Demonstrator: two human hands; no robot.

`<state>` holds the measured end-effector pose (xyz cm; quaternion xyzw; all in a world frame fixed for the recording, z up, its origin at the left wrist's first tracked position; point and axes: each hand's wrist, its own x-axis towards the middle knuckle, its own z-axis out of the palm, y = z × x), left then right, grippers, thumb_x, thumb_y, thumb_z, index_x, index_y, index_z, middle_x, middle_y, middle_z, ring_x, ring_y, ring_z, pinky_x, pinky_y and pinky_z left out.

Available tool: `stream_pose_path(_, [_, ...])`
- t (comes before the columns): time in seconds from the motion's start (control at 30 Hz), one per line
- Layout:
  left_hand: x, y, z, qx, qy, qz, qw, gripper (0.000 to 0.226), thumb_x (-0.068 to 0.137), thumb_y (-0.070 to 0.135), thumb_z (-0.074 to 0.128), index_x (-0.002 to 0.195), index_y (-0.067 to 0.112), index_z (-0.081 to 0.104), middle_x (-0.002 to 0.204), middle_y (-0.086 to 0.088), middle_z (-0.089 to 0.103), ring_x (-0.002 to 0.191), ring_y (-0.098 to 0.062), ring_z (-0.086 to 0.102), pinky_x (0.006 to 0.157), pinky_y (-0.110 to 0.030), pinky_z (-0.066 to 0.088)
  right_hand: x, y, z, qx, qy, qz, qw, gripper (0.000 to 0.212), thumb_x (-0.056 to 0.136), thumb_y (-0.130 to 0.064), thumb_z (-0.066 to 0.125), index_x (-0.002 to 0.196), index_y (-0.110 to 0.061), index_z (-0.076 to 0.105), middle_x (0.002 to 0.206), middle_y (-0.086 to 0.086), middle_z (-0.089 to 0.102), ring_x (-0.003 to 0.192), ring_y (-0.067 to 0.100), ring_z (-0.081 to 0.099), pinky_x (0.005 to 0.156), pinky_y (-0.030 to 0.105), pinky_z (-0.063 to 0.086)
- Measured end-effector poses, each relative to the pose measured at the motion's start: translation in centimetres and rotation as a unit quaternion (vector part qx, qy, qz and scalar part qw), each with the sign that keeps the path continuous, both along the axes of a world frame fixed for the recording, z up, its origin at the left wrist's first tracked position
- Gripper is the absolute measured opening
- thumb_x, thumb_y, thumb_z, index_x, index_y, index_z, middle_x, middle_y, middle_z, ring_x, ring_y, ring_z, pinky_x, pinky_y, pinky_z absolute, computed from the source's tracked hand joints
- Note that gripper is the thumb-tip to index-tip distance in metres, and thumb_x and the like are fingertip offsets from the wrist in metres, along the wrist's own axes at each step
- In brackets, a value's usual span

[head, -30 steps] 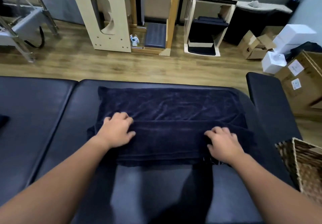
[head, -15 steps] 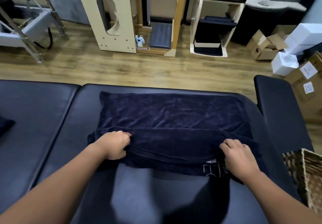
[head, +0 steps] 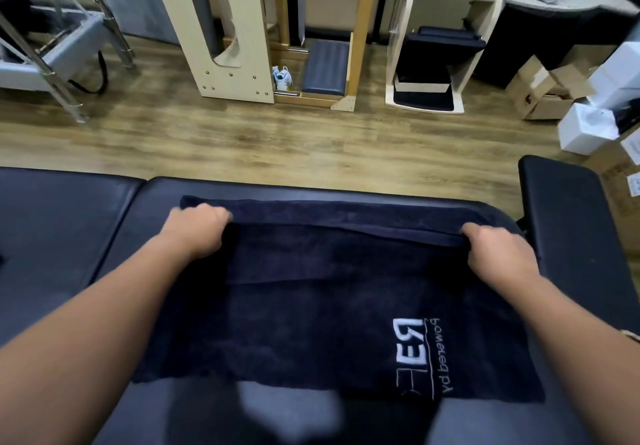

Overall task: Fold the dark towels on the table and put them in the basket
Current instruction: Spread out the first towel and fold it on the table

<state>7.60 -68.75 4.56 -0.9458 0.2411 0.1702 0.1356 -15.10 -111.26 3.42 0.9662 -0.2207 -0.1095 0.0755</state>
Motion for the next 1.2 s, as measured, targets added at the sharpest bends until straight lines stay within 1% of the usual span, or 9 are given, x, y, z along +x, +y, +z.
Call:
stream_pose_path(0.13, [3.1,-3.2,0.4,0.021,-0.127,0.003,0.992,0.027,0.086,0.008,0.050,0.104,0.025,0.059,0.094,0.005,0.059,0.101,-0.023,0.056,0.099,-0.047,0.036,5.1,-1.9,1.0,0.017,0.035,-0.052,0.998,0.022,0.081,-0.001,0.050,0.090,-0.020,0.056,0.076,0.001,0.057,0.071,0.030,0.057,0.061,0.034,0.043])
stream_pose_path(0.23, [4.1,-4.1,-0.7,-0.002,-0.160,0.038,0.986,0.035,0.085,0.008,0.052,0.117,0.021,0.055,0.113,-0.004,0.057,0.112,-0.028,0.049,0.105,-0.062,0.032,7.7,-2.0,0.4,-0.012,-0.034,-0.096,0.995,0.023,0.081,-0.004,0.053,0.100,-0.018,0.056,0.084,0.005,0.060,0.087,0.032,0.055,0.083,0.044,0.042])
stream_pose_path(0.37, [2.4,-3.4,-3.4,0.015,-0.101,0.021,0.995,0.049,0.085,0.020,0.056,0.132,0.019,0.044,0.134,-0.010,0.042,0.126,-0.031,0.040,0.107,-0.064,0.032,8.6,1.3,-2.0,-0.041,-0.035,-0.033,0.998,0.047,0.080,-0.028,0.067,0.123,-0.017,0.050,0.124,0.015,0.051,0.114,0.040,0.046,0.100,0.057,0.038])
stream_pose_path(0.47, [-0.7,-1.5,-6.0,0.002,-0.050,-0.024,0.998,0.042,0.095,0.034,0.049,0.134,0.021,0.050,0.147,-0.009,0.038,0.136,-0.030,0.035,0.111,-0.062,0.029,7.0,5.8,-5.6,0.082,0.058,0.023,0.995,0.054,0.096,-0.046,0.053,0.142,-0.022,0.038,0.148,0.010,0.036,0.134,0.036,0.036,0.098,0.058,0.044])
stream_pose_path(0.6, [-4.7,2.2,-8.2,-0.048,-0.014,0.007,0.999,0.047,0.100,0.032,0.048,0.145,0.019,0.045,0.160,-0.009,0.031,0.149,-0.029,0.025,0.116,-0.061,0.027,5.4,10.8,-8.1,0.128,0.096,-0.043,0.986,0.068,0.099,-0.022,0.039,0.158,-0.018,0.005,0.166,0.013,-0.002,0.151,0.041,-0.001,0.111,0.069,0.027])
stream_pose_path(0.77, [-9.7,6.7,-9.1,-0.154,-0.109,0.183,0.965,0.064,0.083,0.029,0.073,0.139,0.011,0.049,0.142,-0.018,0.045,0.123,-0.039,0.047,0.080,-0.059,0.051,6.3,16.7,-7.8,0.153,0.062,0.071,0.984,0.064,0.102,-0.033,0.038,0.160,-0.019,0.013,0.167,0.013,0.001,0.153,0.039,0.000,0.118,0.062,0.019])
stream_pose_path(0.9, [-11.8,9.0,-9.0,-0.146,-0.048,0.398,0.904,0.069,0.089,0.053,0.065,0.137,0.009,0.042,0.128,-0.014,0.050,0.117,-0.036,0.052,0.088,-0.058,0.047,8.0,23.0,-7.9,0.185,0.088,0.218,0.954,0.065,0.104,-0.049,0.034,0.160,-0.022,0.013,0.168,0.010,-0.004,0.154,0.036,-0.006,0.120,0.062,0.011])
stream_pose_path(1.1, [-12.8,12.4,-8.0,-0.393,-0.036,0.435,0.810,0.030,0.086,0.033,0.076,0.074,0.022,0.051,0.079,0.008,0.057,0.080,-0.019,0.057,0.079,-0.040,0.049,10.8,31.2,-8.2,0.199,0.109,0.360,0.905,0.063,0.104,-0.048,0.038,0.157,-0.021,0.016,0.167,0.009,-0.006,0.153,0.036,-0.010,0.120,0.064,0.007])
stream_pose_path(1.2, [-13.3,13.6,-6.9,-0.563,0.094,0.478,0.668,0.024,0.089,0.022,0.077,0.080,0.010,0.059,0.073,0.001,0.070,0.069,-0.013,0.063,0.068,-0.030,0.052,13.3,33.8,-8.1,0.219,0.081,0.369,0.899,0.046,0.104,-0.043,0.041,0.142,-0.016,0.041,0.165,0.005,0.011,0.153,0.034,0.004,0.119,0.061,0.016])
